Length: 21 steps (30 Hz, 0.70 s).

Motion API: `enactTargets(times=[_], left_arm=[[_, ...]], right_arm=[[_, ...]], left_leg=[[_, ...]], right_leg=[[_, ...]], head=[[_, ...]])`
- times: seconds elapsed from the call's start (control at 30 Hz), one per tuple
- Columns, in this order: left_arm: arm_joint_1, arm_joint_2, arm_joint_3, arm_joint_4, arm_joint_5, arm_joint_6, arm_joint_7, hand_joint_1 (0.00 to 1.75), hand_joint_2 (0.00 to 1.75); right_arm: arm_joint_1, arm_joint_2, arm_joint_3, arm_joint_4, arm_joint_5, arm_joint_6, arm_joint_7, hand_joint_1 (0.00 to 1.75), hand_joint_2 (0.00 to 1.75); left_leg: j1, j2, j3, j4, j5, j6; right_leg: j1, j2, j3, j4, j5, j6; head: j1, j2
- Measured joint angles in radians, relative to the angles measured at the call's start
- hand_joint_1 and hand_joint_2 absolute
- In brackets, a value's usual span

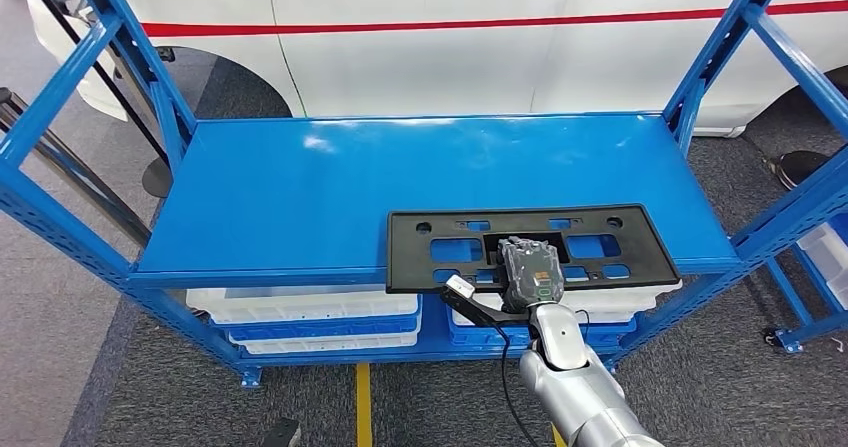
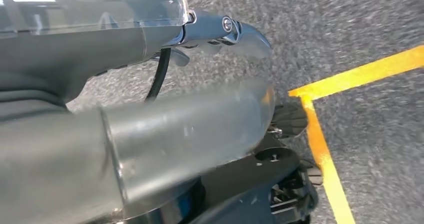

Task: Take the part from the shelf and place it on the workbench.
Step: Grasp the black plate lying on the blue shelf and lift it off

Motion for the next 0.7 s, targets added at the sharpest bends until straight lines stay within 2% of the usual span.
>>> enactTargets(times=[0.3,0.7], left_arm=[[-0.001,-0.001,0.021,0.0,0.018,-0.043,-0.047,0.0,1.75],[-0.011,-0.002,0.045,0.0,0.015,-0.027,-0.051,0.0,1.75]], right_arm=[[0.016,-0.004,-0.002,-0.028,0.021,0.0,-0.006,1.75,1.75],[0.022,-0.006,-0.003,-0.04,0.03,0.0,-0.005,1.75,1.75]], left_leg=[[0.0,0.0,0.0,0.0,0.0,0.0],[0.0,0.0,-0.001,0.0,0.0,0.0]], right_leg=[[0.0,0.0,0.0,0.0,0.0,0.0],[0.0,0.0,-0.001,0.0,0.0,0.0]], head=[[0.0,0.0],[0.0,0.0]])
